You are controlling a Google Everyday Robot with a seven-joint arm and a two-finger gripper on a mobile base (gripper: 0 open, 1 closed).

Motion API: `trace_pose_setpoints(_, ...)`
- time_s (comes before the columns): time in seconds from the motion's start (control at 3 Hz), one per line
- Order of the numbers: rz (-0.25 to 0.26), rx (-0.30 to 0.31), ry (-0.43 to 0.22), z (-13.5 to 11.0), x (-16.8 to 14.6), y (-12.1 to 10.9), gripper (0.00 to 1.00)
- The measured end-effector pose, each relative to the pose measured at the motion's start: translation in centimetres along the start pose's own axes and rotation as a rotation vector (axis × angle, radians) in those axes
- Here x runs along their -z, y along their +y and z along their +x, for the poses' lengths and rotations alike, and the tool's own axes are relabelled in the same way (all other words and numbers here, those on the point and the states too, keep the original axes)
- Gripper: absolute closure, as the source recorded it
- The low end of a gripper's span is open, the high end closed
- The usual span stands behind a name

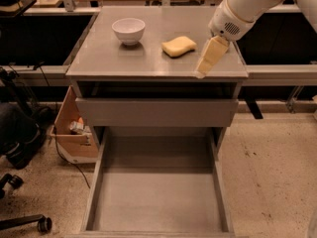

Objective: Place sponge into middle drawer

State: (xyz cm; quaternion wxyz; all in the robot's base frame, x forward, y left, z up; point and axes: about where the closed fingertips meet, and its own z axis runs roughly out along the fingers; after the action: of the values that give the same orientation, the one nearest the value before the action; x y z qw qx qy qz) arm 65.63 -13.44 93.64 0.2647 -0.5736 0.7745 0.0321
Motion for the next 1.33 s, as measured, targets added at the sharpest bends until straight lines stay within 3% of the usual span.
trace_pose_setpoints(0.33, 0.002, -0.009, -0.011, -0.2, -0.5, -0.2, 0.00)
trace_pose_setpoints(0.67, 0.020, -0.082, -0.106, -2.4, -4.0, -2.0, 0.00)
trace_pose_setpoints(1.0, 0.027, -0.193, -0.225, -5.0, -8.1, -4.7, 0.00)
trace_pose_setpoints(1.33, 0.032, -0.314, -0.302, -6.1, -11.9, -7.4, 0.00)
